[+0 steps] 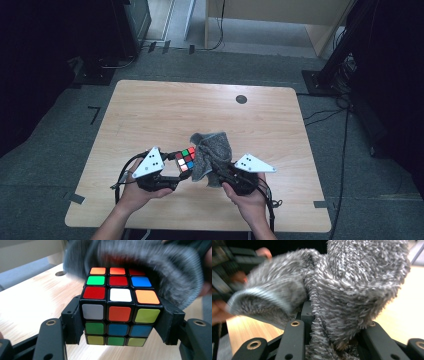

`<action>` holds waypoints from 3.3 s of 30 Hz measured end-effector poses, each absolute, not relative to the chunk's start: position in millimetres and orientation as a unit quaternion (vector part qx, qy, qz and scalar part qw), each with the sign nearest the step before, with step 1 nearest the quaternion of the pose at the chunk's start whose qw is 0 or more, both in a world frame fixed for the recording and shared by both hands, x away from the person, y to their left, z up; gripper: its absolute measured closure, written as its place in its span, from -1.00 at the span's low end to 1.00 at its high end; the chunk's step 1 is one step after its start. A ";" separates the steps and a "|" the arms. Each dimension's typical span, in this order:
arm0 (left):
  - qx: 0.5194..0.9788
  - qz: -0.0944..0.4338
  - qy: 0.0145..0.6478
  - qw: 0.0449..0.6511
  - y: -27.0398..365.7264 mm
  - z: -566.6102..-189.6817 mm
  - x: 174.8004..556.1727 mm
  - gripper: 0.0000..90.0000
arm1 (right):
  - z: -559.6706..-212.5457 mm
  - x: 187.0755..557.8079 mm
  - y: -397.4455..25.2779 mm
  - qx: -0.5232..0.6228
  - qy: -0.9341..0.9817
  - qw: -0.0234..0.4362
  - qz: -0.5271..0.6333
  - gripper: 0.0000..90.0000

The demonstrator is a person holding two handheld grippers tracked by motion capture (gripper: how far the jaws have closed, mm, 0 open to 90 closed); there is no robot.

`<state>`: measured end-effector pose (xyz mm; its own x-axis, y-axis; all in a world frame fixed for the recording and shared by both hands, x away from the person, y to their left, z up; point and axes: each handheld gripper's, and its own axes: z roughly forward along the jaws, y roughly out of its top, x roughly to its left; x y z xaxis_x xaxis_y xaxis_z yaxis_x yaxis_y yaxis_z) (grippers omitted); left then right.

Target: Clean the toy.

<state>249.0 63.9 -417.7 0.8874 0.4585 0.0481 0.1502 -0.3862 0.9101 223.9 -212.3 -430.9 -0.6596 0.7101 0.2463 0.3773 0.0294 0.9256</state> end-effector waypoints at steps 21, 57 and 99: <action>0.814 0.134 0.183 0.535 59.9 -414.8 246.2 -0.24 | -432.6 221.1 -208.7 0.384 0.692 0.134 0.596 0.53; 0.857 0.275 0.171 0.400 33.2 -422.4 233.3 -0.23 | -422.6 208.6 -193.2 0.399 0.732 0.314 0.453 0.50; 0.855 0.239 0.151 0.434 32.1 -420.4 229.0 -0.23 | -406.0 189.1 -168.3 0.290 0.756 0.247 0.533 0.49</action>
